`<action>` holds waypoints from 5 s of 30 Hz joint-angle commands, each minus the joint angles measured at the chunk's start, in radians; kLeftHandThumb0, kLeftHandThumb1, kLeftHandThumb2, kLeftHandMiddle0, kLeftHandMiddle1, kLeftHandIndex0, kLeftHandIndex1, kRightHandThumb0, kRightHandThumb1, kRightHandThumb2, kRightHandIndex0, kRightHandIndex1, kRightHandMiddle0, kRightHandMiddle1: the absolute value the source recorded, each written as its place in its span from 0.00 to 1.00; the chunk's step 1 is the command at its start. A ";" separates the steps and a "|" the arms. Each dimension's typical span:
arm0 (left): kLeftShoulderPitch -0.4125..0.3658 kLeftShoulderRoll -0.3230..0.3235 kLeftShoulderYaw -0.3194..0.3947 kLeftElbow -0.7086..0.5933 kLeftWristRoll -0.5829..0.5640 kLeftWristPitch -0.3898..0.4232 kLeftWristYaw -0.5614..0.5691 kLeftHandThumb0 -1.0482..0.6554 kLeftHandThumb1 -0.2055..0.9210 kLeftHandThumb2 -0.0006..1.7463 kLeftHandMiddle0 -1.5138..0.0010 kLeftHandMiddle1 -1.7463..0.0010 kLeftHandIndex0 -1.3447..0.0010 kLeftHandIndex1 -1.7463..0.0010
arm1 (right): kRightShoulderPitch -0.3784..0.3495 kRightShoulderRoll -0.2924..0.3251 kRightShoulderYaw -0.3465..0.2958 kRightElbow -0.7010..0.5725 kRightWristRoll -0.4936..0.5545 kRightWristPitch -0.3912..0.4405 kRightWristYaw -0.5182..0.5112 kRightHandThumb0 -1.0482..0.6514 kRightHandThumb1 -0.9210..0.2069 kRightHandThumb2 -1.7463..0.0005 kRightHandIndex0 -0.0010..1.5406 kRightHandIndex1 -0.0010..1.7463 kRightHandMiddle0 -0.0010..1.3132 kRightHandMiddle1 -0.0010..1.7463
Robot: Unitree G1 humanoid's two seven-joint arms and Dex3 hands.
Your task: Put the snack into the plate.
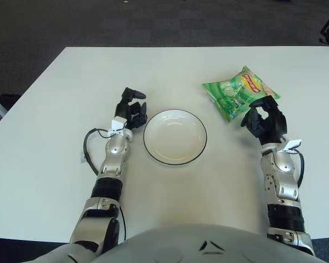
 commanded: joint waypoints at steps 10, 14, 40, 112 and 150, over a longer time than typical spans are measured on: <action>0.009 -0.009 -0.004 0.002 0.009 -0.001 0.014 0.39 0.81 0.46 0.39 0.00 0.75 0.00 | -0.005 -0.005 -0.035 -0.025 -0.188 -0.187 -0.122 0.40 0.08 0.67 0.44 1.00 0.25 0.96; 0.010 -0.011 -0.004 -0.001 0.011 0.001 0.016 0.39 0.81 0.46 0.39 0.00 0.75 0.00 | -0.015 -0.028 -0.040 -0.006 -0.268 -0.237 -0.164 0.41 0.02 0.77 0.41 0.98 0.28 0.91; 0.013 -0.014 -0.009 -0.008 0.024 0.010 0.038 0.39 0.81 0.46 0.38 0.00 0.75 0.00 | -0.337 -0.572 0.152 0.273 -0.736 -0.325 -0.002 0.27 0.00 0.94 0.18 0.01 0.20 0.13; 0.088 -0.044 -0.030 -0.144 0.043 0.057 0.056 0.39 0.80 0.47 0.37 0.00 0.75 0.00 | -0.902 -0.523 0.589 1.195 -0.648 -0.308 0.616 0.08 0.00 0.97 0.01 0.00 0.11 0.02; 0.082 -0.044 -0.024 -0.130 0.039 0.038 0.053 0.39 0.79 0.48 0.36 0.00 0.74 0.00 | -0.756 -0.536 0.657 1.246 -0.813 -0.428 -0.260 0.61 0.49 0.29 0.29 0.97 0.40 0.98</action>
